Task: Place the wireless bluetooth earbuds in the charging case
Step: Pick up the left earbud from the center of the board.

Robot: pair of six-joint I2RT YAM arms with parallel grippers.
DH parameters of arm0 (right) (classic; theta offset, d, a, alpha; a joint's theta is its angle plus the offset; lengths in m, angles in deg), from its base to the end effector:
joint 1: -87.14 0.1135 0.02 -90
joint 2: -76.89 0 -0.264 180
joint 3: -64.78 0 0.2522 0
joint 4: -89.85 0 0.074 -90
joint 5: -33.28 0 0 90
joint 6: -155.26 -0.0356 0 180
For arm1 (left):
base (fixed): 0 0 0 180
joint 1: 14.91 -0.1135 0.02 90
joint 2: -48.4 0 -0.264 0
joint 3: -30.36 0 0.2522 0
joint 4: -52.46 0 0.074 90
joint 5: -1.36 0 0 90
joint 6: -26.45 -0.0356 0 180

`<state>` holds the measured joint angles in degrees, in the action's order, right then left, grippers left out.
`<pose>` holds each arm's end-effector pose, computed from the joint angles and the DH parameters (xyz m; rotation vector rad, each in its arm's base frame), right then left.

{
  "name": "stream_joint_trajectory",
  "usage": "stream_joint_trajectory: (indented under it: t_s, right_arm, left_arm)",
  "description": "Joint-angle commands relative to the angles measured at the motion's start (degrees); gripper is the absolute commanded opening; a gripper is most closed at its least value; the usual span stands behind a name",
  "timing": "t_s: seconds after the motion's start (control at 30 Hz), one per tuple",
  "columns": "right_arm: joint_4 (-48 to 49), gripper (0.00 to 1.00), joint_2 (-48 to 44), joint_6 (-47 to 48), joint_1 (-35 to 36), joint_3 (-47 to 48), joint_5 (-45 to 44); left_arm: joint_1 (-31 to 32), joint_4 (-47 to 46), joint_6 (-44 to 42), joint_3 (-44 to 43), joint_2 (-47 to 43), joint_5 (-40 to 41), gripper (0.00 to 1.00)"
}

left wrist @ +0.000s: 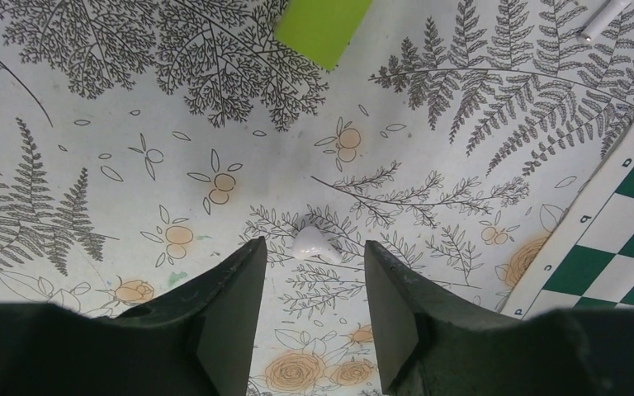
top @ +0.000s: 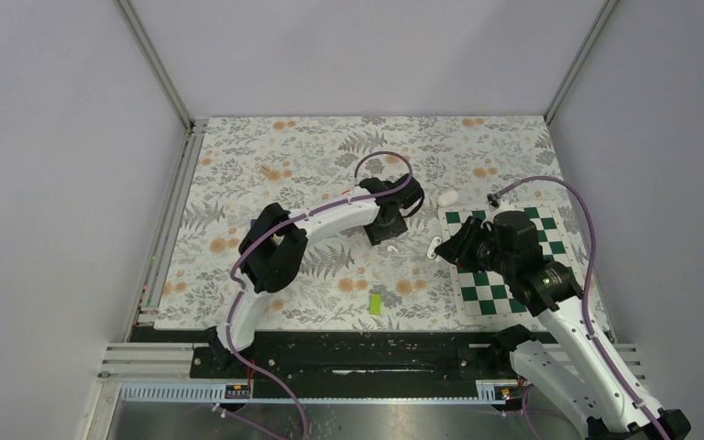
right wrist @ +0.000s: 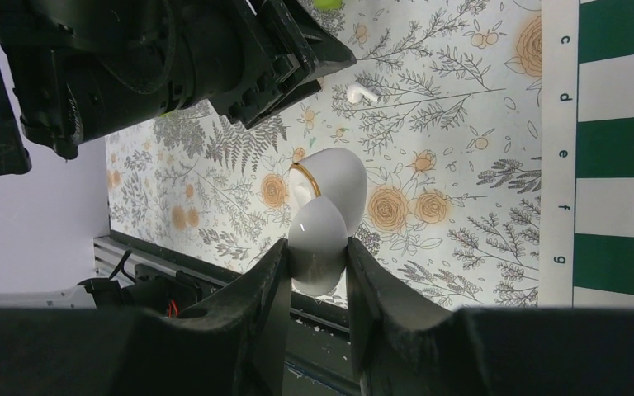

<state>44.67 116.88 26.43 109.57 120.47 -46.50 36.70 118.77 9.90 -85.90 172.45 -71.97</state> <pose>0.1413 0.0651 0.2977 0.1987 2.1777 0.8172 0.2858 -0.3443 0.1941 -0.5769 2.6928 -0.1551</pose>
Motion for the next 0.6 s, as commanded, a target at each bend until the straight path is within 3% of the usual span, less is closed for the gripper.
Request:
stream_joint_trajectory:
  t_s: [0.0,0.33,0.57]
  right_arm:
    - [1.49,0.0,0.1,0.75,-0.29,0.52,1.35]
    - [-3.92,0.0,1.06,8.37,-0.28,2.74,6.55]
    - [-8.09,0.0,0.91,11.2,-0.29,5.78,3.94]
  left_arm:
    - [-0.09,0.01,2.66,0.97,-0.43,-4.07,0.48]
    - [-0.15,-3.36,4.36,4.58,-2.46,-10.24,0.48]
    - [-0.23,-6.52,7.72,6.69,-1.84,-11.77,0.48]
